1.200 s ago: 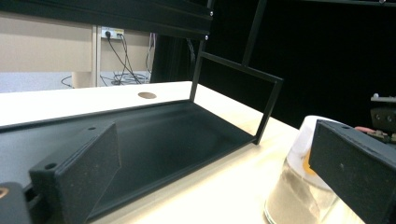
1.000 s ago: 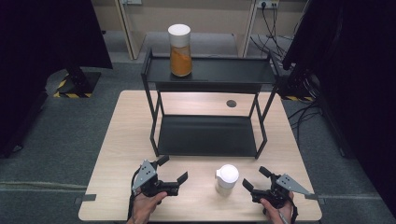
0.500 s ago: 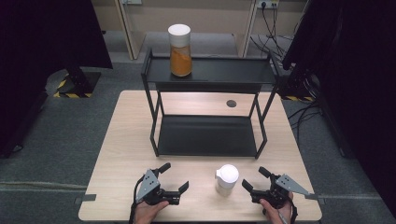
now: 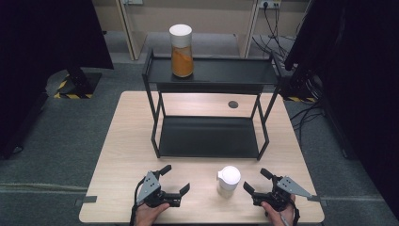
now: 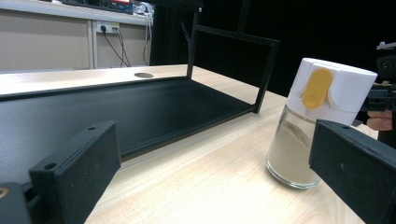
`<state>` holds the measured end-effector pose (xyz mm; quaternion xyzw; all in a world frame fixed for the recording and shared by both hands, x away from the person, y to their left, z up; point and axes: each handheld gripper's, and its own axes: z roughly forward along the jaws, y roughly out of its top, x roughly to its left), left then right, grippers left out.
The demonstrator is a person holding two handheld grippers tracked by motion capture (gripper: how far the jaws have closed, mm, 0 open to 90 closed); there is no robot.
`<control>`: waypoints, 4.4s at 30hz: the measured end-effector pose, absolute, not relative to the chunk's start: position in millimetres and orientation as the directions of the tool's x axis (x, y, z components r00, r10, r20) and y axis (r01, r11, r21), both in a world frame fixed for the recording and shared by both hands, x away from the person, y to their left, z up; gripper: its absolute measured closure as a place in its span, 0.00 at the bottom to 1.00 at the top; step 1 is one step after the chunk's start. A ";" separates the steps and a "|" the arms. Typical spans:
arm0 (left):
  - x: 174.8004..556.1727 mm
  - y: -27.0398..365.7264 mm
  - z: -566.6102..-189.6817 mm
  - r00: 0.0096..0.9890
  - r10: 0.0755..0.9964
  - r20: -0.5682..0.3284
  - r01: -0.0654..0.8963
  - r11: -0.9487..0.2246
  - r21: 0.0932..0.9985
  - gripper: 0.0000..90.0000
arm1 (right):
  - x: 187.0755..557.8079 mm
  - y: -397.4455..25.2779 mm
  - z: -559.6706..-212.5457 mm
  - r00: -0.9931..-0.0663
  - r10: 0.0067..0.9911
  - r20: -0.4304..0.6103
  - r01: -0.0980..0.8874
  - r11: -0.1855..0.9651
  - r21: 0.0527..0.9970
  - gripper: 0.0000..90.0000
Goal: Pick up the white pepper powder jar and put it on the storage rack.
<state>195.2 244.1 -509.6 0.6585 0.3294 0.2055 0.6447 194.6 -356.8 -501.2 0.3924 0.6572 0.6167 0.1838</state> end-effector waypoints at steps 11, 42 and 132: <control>191.3 245.5 -508.9 0.695 0.703 -0.151 0.163 0.050 0.985 0.02 | 192.2 -353.4 -498.1 -0.664 0.719 0.206 0.261 -0.035 0.965 0.01; 192.2 246.8 -511.4 0.685 0.707 -0.177 0.189 0.062 0.980 0.02 | 193.6 -327.3 -492.7 -0.755 0.647 0.105 0.191 0.064 0.980 0.01; 192.1 246.9 -514.9 0.674 0.711 -0.203 0.211 0.078 0.974 0.02 | 235.0 -297.0 -407.6 -0.769 0.640 0.012 0.122 0.128 0.984 0.34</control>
